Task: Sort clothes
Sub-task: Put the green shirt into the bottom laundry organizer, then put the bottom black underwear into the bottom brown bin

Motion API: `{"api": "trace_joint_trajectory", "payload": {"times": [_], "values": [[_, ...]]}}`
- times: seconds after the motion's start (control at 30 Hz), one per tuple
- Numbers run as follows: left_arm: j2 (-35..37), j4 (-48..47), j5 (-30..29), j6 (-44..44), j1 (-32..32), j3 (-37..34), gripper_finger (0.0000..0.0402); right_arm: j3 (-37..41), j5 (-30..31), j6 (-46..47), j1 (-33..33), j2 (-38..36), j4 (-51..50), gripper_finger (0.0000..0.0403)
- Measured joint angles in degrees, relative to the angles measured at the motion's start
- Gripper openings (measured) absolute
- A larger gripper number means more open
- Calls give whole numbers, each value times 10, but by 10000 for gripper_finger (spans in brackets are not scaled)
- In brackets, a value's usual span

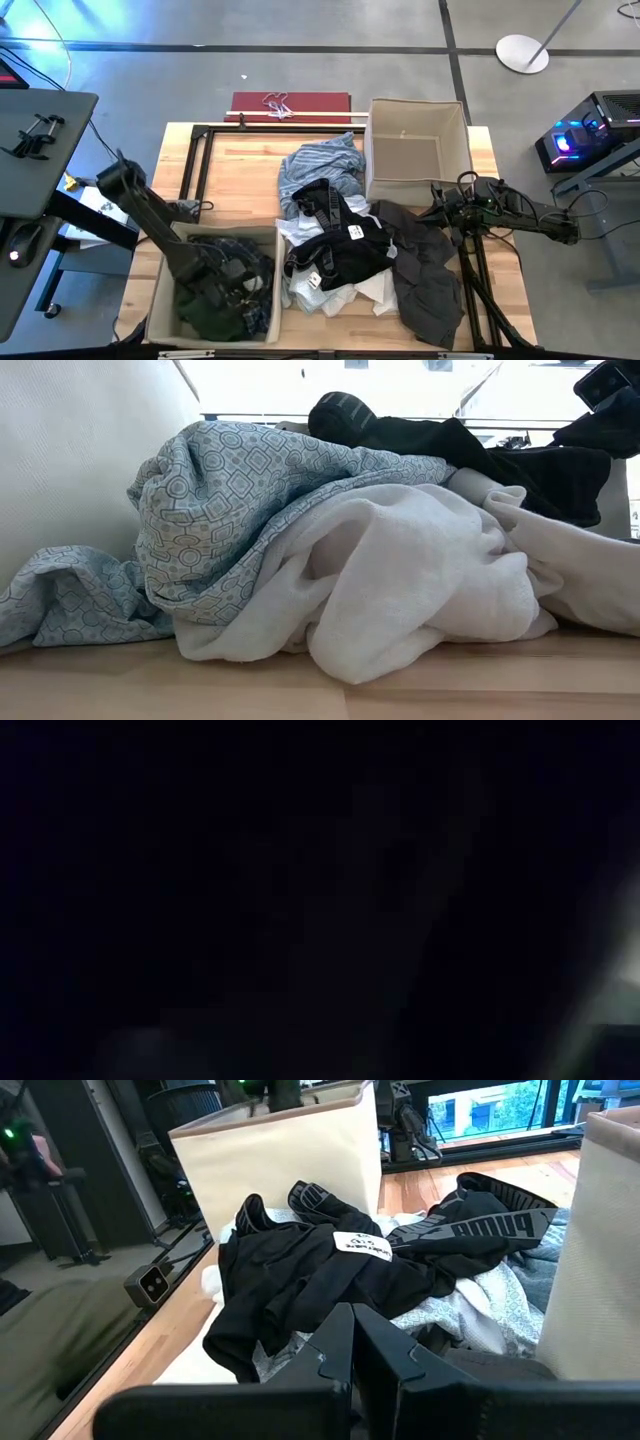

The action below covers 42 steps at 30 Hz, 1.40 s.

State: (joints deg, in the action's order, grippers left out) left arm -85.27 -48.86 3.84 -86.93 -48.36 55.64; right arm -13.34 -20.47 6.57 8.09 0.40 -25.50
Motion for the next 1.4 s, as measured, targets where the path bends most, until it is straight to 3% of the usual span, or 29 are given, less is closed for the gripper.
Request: {"api": "trace_joint_trajectory", "payload": {"times": [0.3, 0.37, 0.63, 0.87, 1.07, 1.2, 1.3, 1.4], "values": [[71, -140, -142, -4, -16, 145, 110, 0, 0, 0, 0, 0, 0, 0], [80, -168, -197, 13, -23, 175, 110, 0, 0, 0, 0, 0, 0, 0], [99, -156, -555, 242, -39, 209, 110, 0, 0, 0, 0, 0, 0, 0], [93, -144, -802, 250, -20, 171, 110, 0, 0, 0, 0, 0, 0, 0], [93, -120, -848, 198, -14, 94, 110, 0, 0, 0, 0, 0, 0, 0], [93, -82, -801, 196, -14, 63, 108, 0, 0, 0, 0, 0, 0, 0], [93, -8, -749, 271, -17, 59, 102, 0, 0, 0, 0, 0, 0, 0], [93, 105, -705, 408, -18, 60, 92, 0, 5, -19, 0, 0, 0, 0]]}}
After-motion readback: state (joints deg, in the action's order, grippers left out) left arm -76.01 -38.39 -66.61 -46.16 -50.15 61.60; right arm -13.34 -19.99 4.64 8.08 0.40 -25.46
